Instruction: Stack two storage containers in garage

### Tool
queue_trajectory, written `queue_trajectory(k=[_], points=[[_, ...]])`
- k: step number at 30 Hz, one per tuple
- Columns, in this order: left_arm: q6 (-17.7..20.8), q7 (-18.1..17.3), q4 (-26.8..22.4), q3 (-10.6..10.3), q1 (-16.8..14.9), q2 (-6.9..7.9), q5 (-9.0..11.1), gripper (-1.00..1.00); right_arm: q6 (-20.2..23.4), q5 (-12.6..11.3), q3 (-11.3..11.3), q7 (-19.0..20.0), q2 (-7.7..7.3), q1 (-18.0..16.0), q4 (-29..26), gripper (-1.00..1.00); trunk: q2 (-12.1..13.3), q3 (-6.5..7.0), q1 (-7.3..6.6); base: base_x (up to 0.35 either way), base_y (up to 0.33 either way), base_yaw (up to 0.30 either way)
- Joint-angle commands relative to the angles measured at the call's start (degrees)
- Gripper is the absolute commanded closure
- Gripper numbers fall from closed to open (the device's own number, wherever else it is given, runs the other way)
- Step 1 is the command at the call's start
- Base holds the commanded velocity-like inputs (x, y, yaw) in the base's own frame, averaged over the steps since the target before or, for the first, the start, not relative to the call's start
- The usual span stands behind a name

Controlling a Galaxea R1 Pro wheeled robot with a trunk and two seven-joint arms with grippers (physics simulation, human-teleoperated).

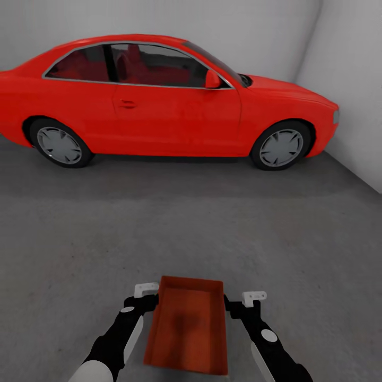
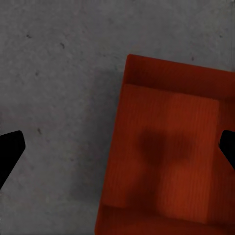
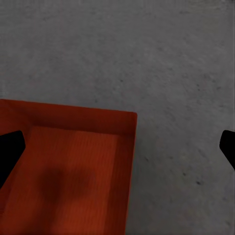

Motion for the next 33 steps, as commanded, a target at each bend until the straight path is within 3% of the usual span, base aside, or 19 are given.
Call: queue_trajectory(k=[1,33], points=[[0.3,0.0,-0.1,0.2,0.0,-0.06,-0.2,-1.0,0.0,-0.6,0.2,-0.3,-0.04,0.0,0.0,-1.0,0.4,0.24,-0.23,0.0,0.0,0.0],[0.3,0.0,-0.1,0.2,0.0,-0.06,-0.2,-1.0,0.0,-0.6,0.2,-0.2,-0.04,0.0,0.0,-1.0,13.2,8.93,-7.26,0.0,0.0,0.0]])
